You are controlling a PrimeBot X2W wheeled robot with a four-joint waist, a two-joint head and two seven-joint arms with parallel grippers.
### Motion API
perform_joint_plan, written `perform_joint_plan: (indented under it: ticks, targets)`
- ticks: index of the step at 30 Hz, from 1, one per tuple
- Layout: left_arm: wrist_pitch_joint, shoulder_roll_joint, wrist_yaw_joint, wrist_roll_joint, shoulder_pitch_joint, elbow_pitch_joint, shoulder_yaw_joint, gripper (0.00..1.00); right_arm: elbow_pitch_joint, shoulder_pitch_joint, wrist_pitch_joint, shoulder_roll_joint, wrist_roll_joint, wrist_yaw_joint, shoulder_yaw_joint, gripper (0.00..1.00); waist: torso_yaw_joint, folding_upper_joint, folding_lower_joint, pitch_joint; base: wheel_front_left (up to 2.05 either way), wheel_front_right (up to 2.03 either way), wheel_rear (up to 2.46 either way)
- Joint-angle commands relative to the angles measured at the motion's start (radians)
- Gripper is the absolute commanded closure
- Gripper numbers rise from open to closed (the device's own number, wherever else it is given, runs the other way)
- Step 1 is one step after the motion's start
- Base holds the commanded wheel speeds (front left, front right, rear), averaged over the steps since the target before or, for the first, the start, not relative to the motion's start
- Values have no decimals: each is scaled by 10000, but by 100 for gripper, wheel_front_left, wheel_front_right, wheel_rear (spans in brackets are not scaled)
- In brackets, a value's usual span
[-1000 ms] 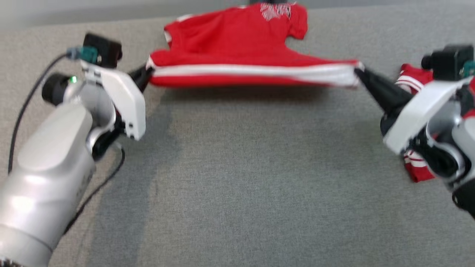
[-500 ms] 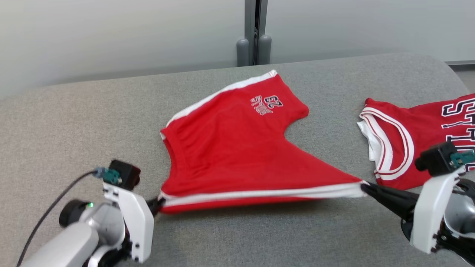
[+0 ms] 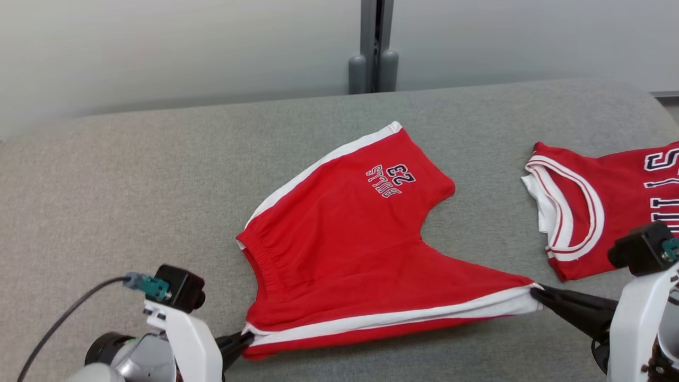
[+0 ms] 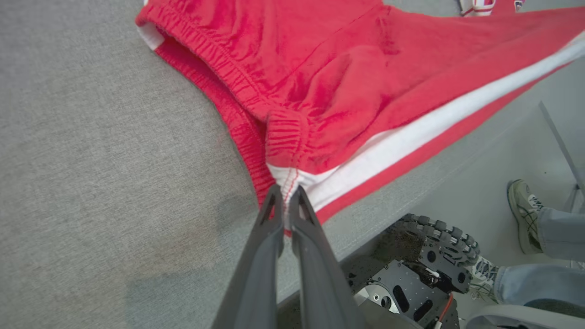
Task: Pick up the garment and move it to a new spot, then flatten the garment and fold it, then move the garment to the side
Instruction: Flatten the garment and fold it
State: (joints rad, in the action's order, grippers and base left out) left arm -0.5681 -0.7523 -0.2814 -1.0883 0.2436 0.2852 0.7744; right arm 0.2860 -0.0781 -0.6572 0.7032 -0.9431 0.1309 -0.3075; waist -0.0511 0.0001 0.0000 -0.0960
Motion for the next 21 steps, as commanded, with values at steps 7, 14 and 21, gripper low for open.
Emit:
perform_joint_plan:
  ticks: [7,14,21]
  targets:
    - [-1617,243,467,-1035,1644,-374,-246,100,-157,-1534,-1195,-676,357,-2,748,100,493,-1,0,-1264,0,0,0]
    - [-3655,606,1042,-1459,4078,-1368,-197,100,-932,-3924,-1979,-807,223,-2,473,100,805,-1,0,-2363,0,0,0]
    - [-5237,1188,1304,-2126,6089,-2303,-308,100,-2482,-6334,-2231,-833,-24,-2,-194,100,1062,-1,0,-3346,0,0,0]
